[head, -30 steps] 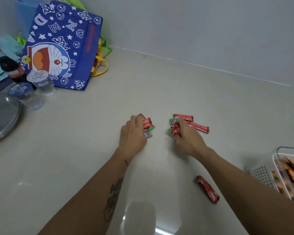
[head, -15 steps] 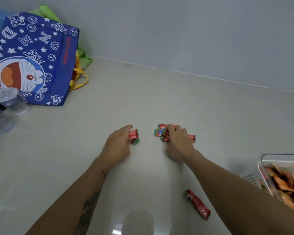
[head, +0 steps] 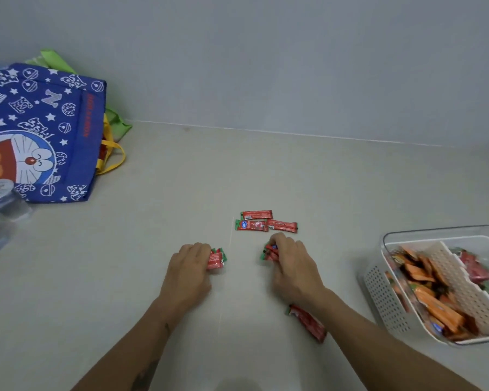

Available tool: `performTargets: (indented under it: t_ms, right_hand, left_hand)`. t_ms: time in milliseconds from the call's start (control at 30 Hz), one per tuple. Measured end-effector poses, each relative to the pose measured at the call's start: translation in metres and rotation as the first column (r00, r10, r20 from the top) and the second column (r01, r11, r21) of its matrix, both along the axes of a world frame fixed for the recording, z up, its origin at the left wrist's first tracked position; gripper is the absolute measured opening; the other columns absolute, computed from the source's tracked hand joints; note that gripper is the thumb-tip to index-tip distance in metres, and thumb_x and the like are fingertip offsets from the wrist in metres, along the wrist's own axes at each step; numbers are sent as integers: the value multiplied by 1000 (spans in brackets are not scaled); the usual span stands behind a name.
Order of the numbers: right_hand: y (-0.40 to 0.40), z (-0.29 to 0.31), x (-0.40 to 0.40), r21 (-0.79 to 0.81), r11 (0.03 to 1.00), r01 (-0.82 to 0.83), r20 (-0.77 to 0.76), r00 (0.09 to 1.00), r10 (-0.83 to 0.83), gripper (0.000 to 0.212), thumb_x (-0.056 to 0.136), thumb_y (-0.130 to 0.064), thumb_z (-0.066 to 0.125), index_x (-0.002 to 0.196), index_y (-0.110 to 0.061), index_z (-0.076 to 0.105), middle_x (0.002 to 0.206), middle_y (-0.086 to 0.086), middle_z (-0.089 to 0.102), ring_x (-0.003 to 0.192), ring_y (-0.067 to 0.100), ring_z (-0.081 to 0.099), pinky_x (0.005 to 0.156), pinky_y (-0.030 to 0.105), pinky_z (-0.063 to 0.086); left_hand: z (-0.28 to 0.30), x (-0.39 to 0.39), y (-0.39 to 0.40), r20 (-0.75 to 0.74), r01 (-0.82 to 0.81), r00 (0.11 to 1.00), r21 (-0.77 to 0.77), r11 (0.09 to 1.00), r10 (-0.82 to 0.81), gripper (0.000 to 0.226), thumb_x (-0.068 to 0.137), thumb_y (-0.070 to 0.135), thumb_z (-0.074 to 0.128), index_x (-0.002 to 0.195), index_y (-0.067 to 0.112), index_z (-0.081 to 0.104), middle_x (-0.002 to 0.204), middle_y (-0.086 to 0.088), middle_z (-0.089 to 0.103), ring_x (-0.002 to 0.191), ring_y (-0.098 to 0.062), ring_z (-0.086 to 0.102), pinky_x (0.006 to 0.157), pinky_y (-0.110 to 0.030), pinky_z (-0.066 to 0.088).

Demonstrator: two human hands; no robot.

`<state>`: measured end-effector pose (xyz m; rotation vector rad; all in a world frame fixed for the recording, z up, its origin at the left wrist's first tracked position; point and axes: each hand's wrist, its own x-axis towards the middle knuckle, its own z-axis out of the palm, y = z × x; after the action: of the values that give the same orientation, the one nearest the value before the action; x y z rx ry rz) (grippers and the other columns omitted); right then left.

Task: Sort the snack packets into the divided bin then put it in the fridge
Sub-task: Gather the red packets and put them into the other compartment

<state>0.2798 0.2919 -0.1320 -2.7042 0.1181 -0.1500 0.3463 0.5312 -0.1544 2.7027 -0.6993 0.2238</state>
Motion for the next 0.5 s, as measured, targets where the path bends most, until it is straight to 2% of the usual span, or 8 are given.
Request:
performTargets:
  t_ms: [67,133,267,367,433,500]
  right_hand:
    - [-11,19,-21,63,998,3,113,993,-10,35,84,-8,50,113,-27,45,97,-5,54,87,20,44,70,38,42]
    - [-25,47,-43,99,995,-9,201,980,-11,35,86,-7,51,111,-31,43,93,-10,52,84,18,44,67,34,38]
    - [-62,111,-89,119,993,-12,292,956,-24,36,88,-8,50,110,-34,40,96,-9,53,85,16,49,70,37,44]
    - [-102,141,-126,111,991,68,338,935,-102,36,88,-8,50,112,-32,40,101,-6,54,83,16,51,70,40,46]
    - [-134,149,-146,101,983,155,361,915,-182,38,85,-7,49,113,-31,41,104,-4,54,87,20,52,73,43,47]
    - [-165,149,-162,88,965,247,337,904,-262,40,83,-8,49,114,-32,40,107,-2,54,90,25,54,75,47,49]
  left_hand:
    - [16,-21,-18,-2,34,999,-117,993,-35,25,63,7,49,86,16,51,78,-2,54,70,-29,50,60,-31,32]
    - [40,-39,-39,15,82,997,-180,980,-80,23,67,9,49,89,17,49,79,-2,53,70,-27,48,61,-31,32]
    - [84,-67,-82,148,236,966,-193,952,-210,26,74,20,41,97,15,53,86,-2,59,72,-28,51,62,-33,39]
    - [119,-90,-117,217,320,935,-178,930,-280,31,75,25,42,100,13,57,88,-1,63,74,-28,56,64,-35,45]
    - [138,-107,-139,209,361,924,-195,912,-321,17,77,23,46,93,19,49,80,4,58,69,-26,53,58,-34,38]
    - [149,-122,-161,206,424,899,-184,887,-387,13,80,22,49,88,24,39,76,6,52,65,-25,52,55,-33,32]
